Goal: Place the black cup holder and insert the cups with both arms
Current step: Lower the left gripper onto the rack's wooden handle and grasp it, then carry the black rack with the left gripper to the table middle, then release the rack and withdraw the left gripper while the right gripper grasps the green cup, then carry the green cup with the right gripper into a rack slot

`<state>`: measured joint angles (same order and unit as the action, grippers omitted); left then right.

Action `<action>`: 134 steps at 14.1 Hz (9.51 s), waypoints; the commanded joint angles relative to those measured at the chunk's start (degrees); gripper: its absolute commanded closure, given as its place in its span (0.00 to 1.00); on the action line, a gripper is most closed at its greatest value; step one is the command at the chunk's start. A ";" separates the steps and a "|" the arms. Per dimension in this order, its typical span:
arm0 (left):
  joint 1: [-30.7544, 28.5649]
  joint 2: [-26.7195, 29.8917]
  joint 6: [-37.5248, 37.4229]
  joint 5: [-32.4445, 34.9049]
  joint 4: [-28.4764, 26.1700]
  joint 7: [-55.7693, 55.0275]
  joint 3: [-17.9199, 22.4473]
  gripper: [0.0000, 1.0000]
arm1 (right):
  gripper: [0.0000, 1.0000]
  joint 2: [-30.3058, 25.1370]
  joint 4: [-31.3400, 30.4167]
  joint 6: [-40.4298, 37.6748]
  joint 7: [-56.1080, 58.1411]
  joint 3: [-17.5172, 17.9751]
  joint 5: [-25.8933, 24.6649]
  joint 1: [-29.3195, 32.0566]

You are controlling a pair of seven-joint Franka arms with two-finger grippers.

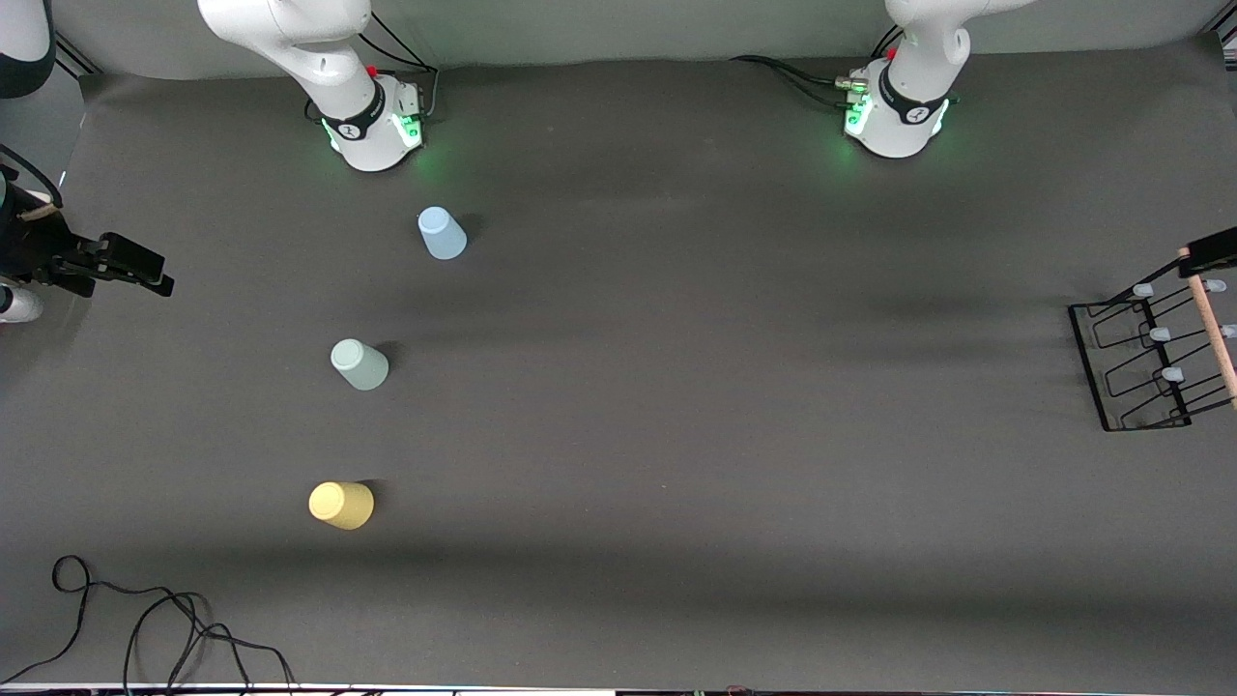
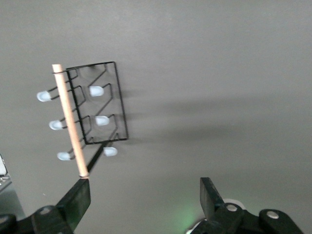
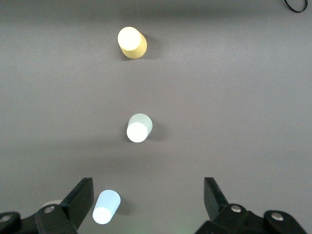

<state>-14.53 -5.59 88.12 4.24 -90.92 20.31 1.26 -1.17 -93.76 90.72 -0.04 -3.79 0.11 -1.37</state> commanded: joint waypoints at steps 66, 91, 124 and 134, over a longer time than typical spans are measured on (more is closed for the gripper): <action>51.44 -35.80 26.22 -6.18 21.57 -64.26 -15.06 1.00 | 0.00 -0.94 -4.33 1.74 1.10 -0.87 -0.29 -0.39; 16.75 -9.97 -19.30 1.19 24.91 -25.24 -14.44 0.00 | 0.00 5.02 -42.48 47.61 -0.31 -0.96 2.17 -6.10; 16.20 4.62 -3.04 -1.17 -1.72 -18.03 -3.63 0.01 | 0.72 4.86 -16.99 19.84 -49.31 -0.26 6.04 -40.53; 15.58 4.10 -2.95 -1.34 -1.72 -18.03 -3.98 0.00 | 0.72 11.63 -16.36 27.93 -58.06 -0.78 5.34 -46.62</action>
<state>0.46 -2.86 84.17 3.45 -91.03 1.33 -3.51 10.79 -109.68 117.99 -58.23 -4.08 5.29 -47.90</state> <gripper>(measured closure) 0.000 0.335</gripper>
